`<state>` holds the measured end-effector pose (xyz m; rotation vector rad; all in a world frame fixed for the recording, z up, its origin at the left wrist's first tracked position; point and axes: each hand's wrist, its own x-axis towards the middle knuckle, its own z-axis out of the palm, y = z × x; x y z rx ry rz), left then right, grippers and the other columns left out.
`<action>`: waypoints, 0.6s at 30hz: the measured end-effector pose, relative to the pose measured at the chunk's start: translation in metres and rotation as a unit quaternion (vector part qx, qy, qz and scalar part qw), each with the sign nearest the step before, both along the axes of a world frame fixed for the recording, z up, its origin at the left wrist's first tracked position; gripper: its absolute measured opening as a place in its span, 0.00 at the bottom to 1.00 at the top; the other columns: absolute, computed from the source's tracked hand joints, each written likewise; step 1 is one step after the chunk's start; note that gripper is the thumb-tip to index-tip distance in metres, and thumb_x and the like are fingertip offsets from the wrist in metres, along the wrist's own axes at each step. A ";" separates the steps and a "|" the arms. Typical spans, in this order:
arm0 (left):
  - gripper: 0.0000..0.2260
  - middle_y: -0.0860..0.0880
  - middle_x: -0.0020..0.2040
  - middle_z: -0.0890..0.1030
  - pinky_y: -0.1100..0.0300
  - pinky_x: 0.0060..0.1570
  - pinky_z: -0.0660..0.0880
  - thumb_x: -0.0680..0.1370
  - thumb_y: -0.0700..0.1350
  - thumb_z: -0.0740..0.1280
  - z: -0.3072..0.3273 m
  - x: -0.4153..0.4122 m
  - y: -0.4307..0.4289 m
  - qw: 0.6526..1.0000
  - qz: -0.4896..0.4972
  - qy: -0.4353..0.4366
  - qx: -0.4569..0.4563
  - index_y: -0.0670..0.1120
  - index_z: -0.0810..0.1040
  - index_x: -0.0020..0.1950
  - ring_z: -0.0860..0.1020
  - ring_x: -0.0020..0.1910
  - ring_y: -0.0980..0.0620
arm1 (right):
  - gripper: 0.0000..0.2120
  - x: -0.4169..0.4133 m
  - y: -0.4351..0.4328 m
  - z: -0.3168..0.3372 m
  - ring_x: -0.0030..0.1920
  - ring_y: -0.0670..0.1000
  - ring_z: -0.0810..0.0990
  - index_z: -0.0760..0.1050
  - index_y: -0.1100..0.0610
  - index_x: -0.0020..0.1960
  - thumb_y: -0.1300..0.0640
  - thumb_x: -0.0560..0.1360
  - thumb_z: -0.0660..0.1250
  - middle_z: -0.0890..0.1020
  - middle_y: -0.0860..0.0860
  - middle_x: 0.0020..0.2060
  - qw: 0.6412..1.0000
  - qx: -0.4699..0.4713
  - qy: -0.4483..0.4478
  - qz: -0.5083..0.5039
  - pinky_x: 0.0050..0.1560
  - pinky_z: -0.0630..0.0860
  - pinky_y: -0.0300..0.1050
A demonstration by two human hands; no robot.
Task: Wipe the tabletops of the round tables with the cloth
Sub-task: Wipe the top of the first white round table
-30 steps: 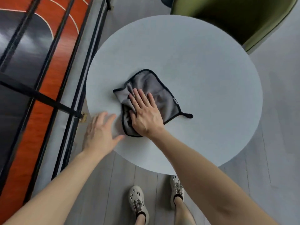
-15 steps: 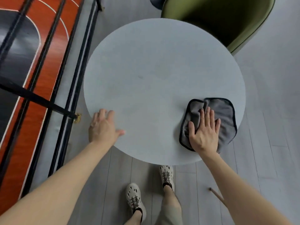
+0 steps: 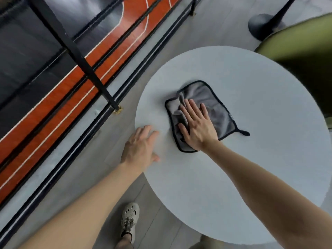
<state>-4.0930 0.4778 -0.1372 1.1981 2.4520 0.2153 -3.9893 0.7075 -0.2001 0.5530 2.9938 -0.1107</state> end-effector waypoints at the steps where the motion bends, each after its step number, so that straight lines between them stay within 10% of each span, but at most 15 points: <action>1: 0.40 0.53 0.75 0.66 0.47 0.67 0.74 0.66 0.55 0.84 0.001 0.003 0.000 1.000 0.015 -0.006 -0.003 0.53 0.72 0.75 0.67 0.73 0.47 | 0.34 0.000 0.000 0.000 0.89 0.52 0.39 0.48 0.53 0.90 0.40 0.89 0.47 0.46 0.51 0.89 0.999 0.000 -0.004 0.037 0.87 0.48 0.65; 10: 0.45 0.42 0.68 0.71 0.43 0.66 0.73 0.65 0.57 0.84 0.008 0.062 0.004 0.940 0.325 0.092 -0.041 0.46 0.69 0.77 0.72 0.67 0.40 | 0.34 0.010 0.014 0.009 0.89 0.51 0.40 0.47 0.51 0.90 0.38 0.89 0.47 0.46 0.49 0.89 0.930 -0.026 -0.030 0.366 0.88 0.43 0.62; 14: 0.33 0.45 0.64 0.74 0.44 0.62 0.76 0.65 0.51 0.84 0.011 0.120 0.017 0.919 0.392 0.041 0.031 0.45 0.77 0.66 0.73 0.63 0.41 | 0.34 -0.070 0.041 0.008 0.89 0.51 0.42 0.49 0.51 0.90 0.40 0.87 0.42 0.47 0.49 0.89 0.968 -0.023 -0.008 0.249 0.87 0.45 0.63; 18: 0.48 0.48 0.73 0.72 0.47 0.67 0.74 0.57 0.56 0.87 0.012 0.159 0.022 0.935 0.354 -0.015 -0.014 0.45 0.74 0.74 0.72 0.69 0.43 | 0.36 -0.129 0.045 0.002 0.89 0.53 0.44 0.48 0.51 0.90 0.40 0.84 0.41 0.48 0.51 0.89 0.991 -0.015 -0.001 0.136 0.86 0.45 0.67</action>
